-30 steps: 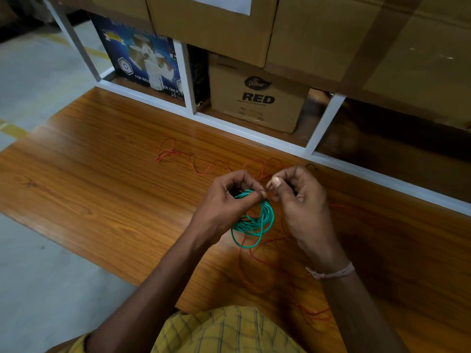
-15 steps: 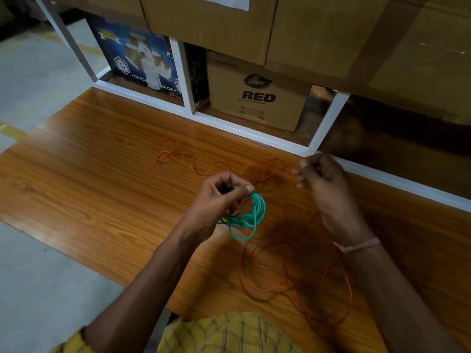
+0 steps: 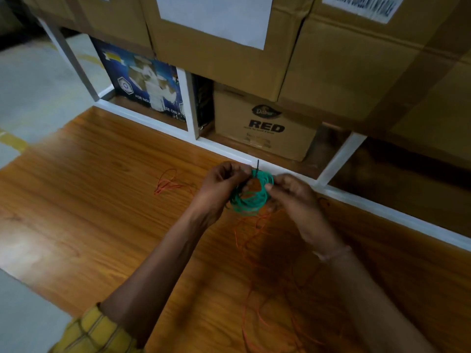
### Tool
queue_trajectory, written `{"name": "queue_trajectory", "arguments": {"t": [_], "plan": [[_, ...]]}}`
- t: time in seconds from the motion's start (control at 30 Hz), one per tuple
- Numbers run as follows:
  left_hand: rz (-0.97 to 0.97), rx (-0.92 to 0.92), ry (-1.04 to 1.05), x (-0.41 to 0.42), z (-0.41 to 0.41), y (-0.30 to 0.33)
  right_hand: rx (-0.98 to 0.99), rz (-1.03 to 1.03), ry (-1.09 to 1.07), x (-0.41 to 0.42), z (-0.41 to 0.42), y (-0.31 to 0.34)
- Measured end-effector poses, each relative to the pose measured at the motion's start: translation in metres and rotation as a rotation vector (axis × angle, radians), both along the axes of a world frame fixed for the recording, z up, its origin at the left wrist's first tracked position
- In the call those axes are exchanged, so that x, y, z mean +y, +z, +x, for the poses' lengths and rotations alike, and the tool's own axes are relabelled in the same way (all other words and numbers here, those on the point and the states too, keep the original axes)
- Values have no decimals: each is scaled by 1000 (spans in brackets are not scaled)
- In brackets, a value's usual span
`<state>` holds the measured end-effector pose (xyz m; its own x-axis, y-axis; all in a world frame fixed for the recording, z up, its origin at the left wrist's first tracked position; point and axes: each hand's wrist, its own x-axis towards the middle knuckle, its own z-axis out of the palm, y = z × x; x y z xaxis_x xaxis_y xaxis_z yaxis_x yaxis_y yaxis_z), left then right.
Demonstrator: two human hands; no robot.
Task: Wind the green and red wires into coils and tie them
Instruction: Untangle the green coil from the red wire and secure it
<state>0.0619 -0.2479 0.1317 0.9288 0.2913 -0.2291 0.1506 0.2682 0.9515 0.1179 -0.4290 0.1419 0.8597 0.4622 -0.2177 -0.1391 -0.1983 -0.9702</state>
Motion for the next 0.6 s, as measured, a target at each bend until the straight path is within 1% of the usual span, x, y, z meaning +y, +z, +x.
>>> {"name": "queue_trajectory", "arguments": {"t": [0.07, 0.13, 0.23, 0.3, 0.4, 0.5, 0.6], "plan": [[17, -7, 58, 15, 20, -1, 6, -37, -49, 18, 34, 5], [27, 15, 173, 30, 33, -7, 26, -80, -116, 36, 68, 1], [37, 74, 294, 42, 32, -24, 96, -196, -125, 57, 106, -30], [66, 88, 293, 43, 23, -39, 183, -267, -113, 64, 116, -52], [99, 84, 270, 37, 6, -61, 292, -294, -128, 68, 117, -72], [189, 77, 214, 31, -12, -73, 317, -262, -184, 69, 112, -80], [288, 59, 178, 28, -34, -75, 267, -244, -247, 65, 101, -76]]}}
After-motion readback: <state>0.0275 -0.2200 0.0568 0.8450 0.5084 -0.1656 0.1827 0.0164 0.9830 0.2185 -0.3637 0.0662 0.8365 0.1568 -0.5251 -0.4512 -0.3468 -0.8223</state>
